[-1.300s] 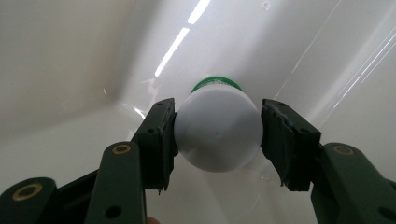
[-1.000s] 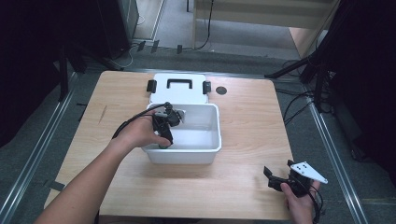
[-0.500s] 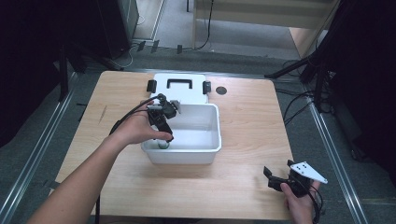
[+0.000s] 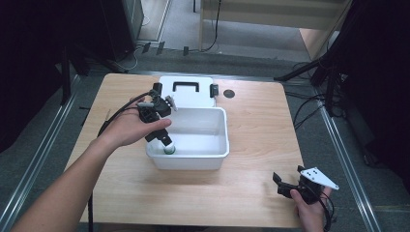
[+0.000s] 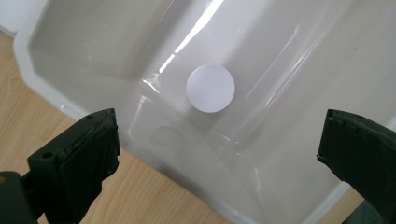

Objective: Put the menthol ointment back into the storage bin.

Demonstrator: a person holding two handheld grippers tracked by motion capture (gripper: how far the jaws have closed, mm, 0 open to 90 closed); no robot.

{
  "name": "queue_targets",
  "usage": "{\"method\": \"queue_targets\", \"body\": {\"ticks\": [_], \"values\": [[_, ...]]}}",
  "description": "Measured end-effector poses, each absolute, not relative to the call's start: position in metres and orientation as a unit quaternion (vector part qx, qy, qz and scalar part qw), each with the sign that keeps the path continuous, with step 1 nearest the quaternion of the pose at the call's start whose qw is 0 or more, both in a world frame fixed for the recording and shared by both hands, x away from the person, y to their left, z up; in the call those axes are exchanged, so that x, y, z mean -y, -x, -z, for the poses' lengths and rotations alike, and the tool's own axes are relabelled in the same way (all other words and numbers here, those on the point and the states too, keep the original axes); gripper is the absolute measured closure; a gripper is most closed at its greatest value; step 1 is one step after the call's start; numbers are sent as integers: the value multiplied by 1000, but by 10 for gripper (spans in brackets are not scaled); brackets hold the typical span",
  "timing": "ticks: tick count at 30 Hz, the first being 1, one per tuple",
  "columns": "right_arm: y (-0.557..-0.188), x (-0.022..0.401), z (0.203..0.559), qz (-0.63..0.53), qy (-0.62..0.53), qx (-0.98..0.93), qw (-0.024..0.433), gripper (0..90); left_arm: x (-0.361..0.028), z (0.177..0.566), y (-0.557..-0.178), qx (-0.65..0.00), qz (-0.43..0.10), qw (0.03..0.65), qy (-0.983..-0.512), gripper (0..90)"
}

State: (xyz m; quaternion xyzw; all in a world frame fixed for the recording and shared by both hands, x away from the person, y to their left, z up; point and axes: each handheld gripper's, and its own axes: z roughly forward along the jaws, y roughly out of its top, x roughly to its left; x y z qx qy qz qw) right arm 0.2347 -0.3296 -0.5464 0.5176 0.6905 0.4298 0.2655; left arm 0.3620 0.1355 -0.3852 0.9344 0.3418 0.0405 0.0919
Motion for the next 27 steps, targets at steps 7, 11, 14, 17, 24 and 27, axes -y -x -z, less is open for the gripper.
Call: {"method": "queue_targets", "body": {"ticks": [7, 11, 14, 17, 24, 27], "values": [[-235, 329, 546, -430, -517, -691, 266, 0, -156, 386, -358, -349, -47, 84, -932, 0], [-235, 329, 546, -430, -517, -691, 266, 0, -167, 389, -356, -360, -46, 86, -928, 0], [-235, 329, 546, -429, -517, -691, 266, 0, -175, 392, -354, -366, -44, 87, -925, 0], [-235, 329, 546, -428, -518, -691, 267, 0, -181, 393, -352, -367, -42, 88, -925, 0], [-235, 329, 546, -427, -519, -691, 267, 0, -196, 397, -346, -380, -40, 98, -919, 0], [-235, 329, 546, -426, -519, -691, 267, 0, -205, 402, -343, -385, -34, 101, -917, 0]]}}
